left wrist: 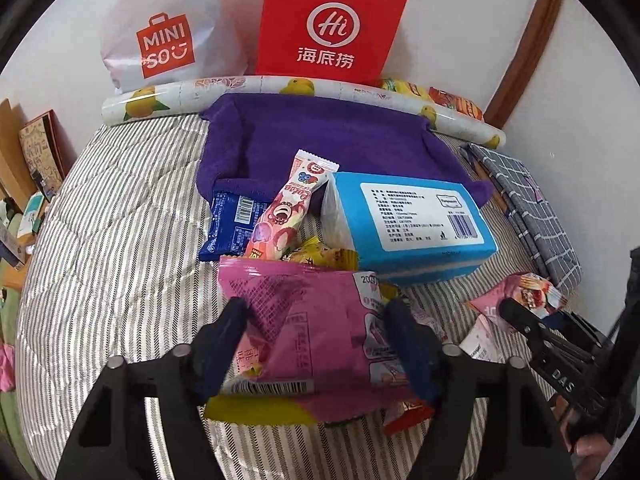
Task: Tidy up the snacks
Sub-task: 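Grasp the orange-white snack bag with right tool while left tool grasps the pink bag, then lift both held snack bags and carry them toward the purple towel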
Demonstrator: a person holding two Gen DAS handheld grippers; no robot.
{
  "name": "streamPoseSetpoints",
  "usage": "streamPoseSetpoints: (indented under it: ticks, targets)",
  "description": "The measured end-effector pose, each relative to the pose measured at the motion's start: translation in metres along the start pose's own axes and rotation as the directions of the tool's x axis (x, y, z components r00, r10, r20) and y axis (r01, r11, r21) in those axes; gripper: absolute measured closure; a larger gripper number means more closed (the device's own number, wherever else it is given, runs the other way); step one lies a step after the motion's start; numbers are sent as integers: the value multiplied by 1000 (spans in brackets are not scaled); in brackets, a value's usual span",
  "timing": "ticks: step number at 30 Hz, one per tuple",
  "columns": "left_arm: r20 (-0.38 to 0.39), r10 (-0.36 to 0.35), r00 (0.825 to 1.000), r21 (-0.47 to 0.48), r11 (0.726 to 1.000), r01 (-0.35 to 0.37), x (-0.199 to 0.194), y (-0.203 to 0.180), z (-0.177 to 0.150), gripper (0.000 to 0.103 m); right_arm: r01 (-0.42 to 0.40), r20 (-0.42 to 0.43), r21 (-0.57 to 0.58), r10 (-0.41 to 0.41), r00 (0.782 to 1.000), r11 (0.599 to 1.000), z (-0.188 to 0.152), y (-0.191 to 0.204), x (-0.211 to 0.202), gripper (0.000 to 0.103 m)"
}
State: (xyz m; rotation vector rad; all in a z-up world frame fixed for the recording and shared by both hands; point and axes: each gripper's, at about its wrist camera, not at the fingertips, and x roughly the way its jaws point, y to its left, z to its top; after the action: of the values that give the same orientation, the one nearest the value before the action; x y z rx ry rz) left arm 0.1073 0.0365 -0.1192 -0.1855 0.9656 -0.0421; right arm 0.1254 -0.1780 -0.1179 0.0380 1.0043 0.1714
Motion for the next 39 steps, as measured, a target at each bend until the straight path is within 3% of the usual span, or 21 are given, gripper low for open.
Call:
streamPoseSetpoints:
  ticks: [1, 11, 15, 20, 23, 27, 34, 39]
  targets:
    - [6, -7, 1000, 6, 1000, 7, -2, -1, 0, 48, 0, -3, 3, 0, 1000, 1000, -1, 0, 0, 54]
    - [38, -16, 999, 4, 1000, 15, -22, 4, -2, 61, 12, 41, -2, -12, 999, 1000, 5, 4, -21, 55]
    - [54, -22, 998, 1, 1000, 22, -31, 5, -2, 74, 21, 56, -13, -21, 998, 1000, 6, 7, -30, 55]
    - [35, -34, 999, -10, 999, 34, -26, 12, -8, 74, 32, 50, -27, -31, 998, 999, 4, 9, -31, 55]
    - [23, -42, 999, -18, 999, 42, -24, 17, -16, 70, 33, 48, -30, -32, 998, 999, 1, 10, -31, 55]
    - [14, -41, 999, -10, 999, 41, -21, 21, -26, 46, 43, 47, -28, -42, 998, 999, -4, 10, -29, 55]
    - [-3, -53, 999, -23, 998, 53, -14, 21, -32, 34, 41, 35, -29, -40, 999, 999, -11, 11, -24, 55]
    - [-27, -13, 1000, -12, 1000, 12, -2, 15, -25, 24, 34, 40, -37, -32, 999, 999, -10, 13, -25, 55]
